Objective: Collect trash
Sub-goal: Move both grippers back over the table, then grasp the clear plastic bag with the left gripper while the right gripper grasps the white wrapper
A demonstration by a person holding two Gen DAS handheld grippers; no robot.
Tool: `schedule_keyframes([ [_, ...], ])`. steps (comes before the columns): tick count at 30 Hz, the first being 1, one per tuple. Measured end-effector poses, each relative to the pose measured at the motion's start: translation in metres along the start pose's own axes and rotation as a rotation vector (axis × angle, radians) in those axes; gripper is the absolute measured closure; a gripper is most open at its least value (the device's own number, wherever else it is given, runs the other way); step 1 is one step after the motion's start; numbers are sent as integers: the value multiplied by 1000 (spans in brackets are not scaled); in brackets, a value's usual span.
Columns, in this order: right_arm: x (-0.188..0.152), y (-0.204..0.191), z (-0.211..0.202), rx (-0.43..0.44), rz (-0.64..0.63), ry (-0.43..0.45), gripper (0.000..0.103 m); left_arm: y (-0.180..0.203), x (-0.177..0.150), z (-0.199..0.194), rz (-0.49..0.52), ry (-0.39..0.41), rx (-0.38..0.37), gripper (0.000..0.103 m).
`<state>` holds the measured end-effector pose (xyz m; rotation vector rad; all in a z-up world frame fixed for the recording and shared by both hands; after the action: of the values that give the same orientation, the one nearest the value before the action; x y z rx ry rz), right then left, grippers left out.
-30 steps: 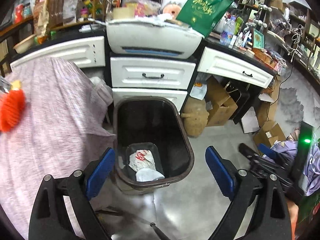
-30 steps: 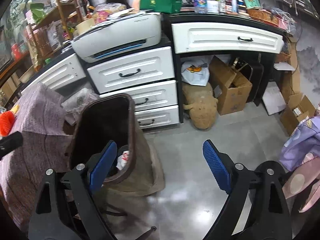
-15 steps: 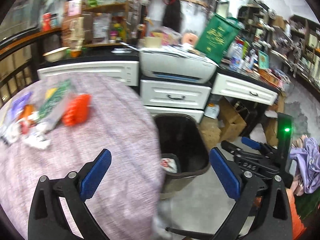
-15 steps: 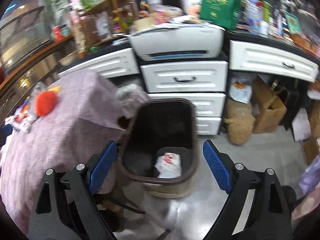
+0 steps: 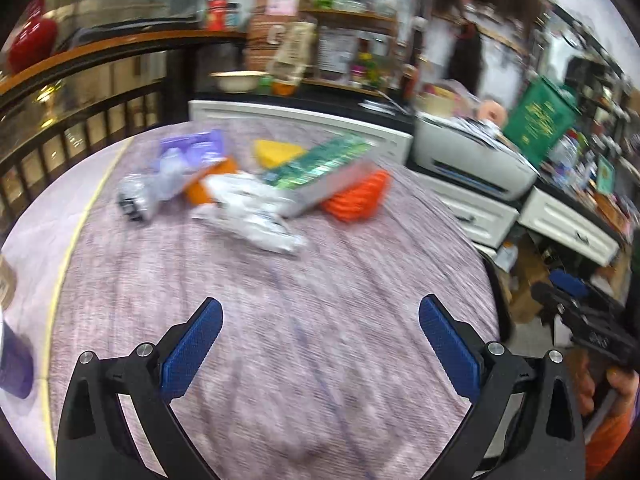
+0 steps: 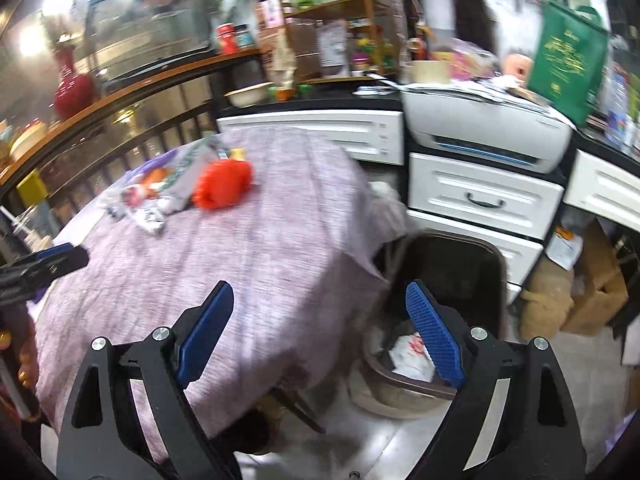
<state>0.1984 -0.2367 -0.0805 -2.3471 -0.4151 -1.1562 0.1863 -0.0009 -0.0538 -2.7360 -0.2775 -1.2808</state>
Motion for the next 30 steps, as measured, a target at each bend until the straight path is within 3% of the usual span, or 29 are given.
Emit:
schedule_keyframes([
  [7, 24, -34, 25, 74, -54, -19, 16, -38, 26, 20, -37, 36, 63, 6],
  [17, 42, -56, 63, 101, -113, -68, 16, -48, 55, 69, -17, 12, 108, 13],
  [24, 50, -55, 79, 103, -113, -96, 16, -55, 63, 92, -41, -27, 88, 51],
  [26, 51, -56, 83, 101, -113, -105, 16, -59, 61, 97, -52, -45, 79, 74],
  [30, 52, -61, 91, 107, -119, -121, 16, -68, 59, 93, -92, -40, 59, 80],
])
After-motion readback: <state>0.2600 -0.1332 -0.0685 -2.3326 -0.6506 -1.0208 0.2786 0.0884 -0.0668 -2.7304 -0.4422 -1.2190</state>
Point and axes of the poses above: each gripper's, at about its wrist camera, not at the fingertips, and z roughly the way its jaws point, y to its right, x to its top, the point moved 6 cm from there along z, roughly the way its jaws point, and after that the axes turned 14 degrees about x, right-handed, at the moved point
